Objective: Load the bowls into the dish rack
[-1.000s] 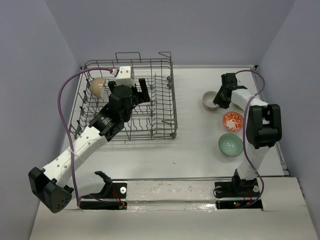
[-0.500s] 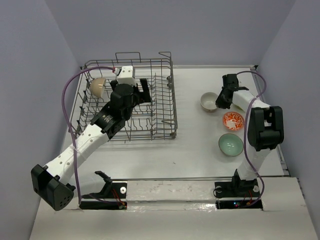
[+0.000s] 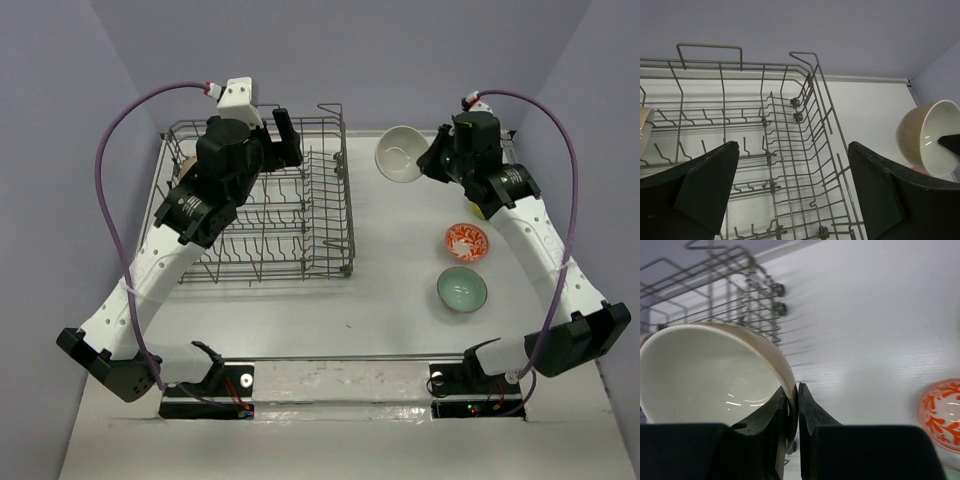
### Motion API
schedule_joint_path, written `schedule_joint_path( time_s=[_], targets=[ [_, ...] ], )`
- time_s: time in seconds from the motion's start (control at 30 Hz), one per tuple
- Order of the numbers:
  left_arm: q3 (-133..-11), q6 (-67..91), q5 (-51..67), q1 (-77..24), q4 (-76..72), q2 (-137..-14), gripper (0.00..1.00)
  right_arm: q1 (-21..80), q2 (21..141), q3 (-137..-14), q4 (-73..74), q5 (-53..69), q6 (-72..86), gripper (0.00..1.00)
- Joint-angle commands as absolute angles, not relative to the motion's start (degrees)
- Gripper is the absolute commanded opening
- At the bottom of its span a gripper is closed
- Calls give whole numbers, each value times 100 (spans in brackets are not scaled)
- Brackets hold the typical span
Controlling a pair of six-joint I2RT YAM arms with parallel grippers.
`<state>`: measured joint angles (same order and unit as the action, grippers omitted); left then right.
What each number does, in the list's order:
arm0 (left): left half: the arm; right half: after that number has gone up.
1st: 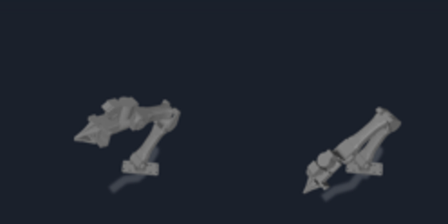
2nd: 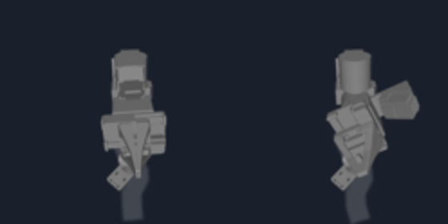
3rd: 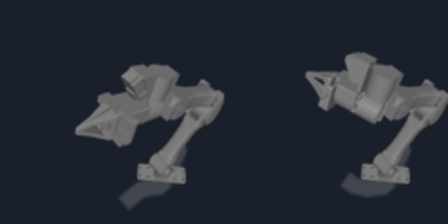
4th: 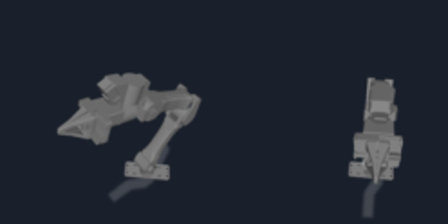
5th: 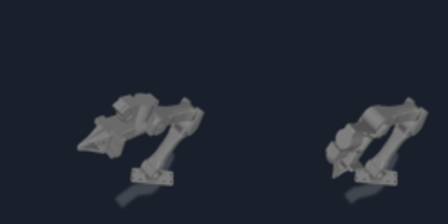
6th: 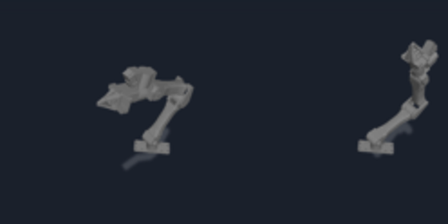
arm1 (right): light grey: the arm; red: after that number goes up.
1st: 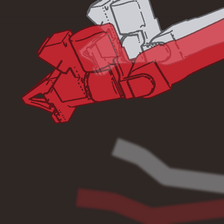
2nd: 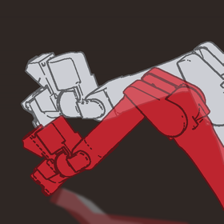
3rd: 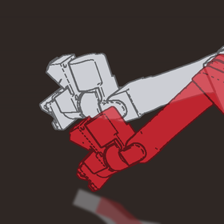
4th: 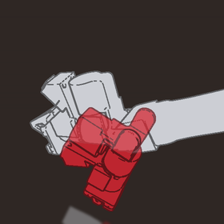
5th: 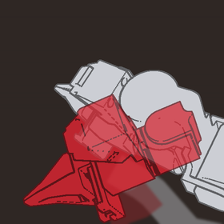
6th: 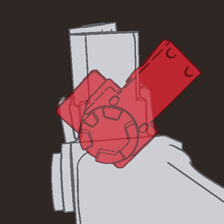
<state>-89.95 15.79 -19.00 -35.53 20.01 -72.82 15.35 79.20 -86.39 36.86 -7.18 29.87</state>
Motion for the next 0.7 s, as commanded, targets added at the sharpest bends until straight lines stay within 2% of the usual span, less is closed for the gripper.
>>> schedule_joint_path(
  time_s=[0.0,0.13,0.37,0.67],
  targets=[
    [-9404,1766,-1740,-3533,2540,-7269,99,2424,7769,-9430,3823,-905,3102,1],
    [-9440,1924,-1688,-3533,2742,-7198,99,3530,7971,-9931,3955,-1467,3138,1],
    [-9194,2092,-1503,-3525,2812,-7040,99,4797,8560,-10555,4130,-2494,3076,1],
    [-8526,2224,-1459,-3533,2839,-6724,94,5344,9158,-11223,4298,-3146,2945,1]
  ],
)
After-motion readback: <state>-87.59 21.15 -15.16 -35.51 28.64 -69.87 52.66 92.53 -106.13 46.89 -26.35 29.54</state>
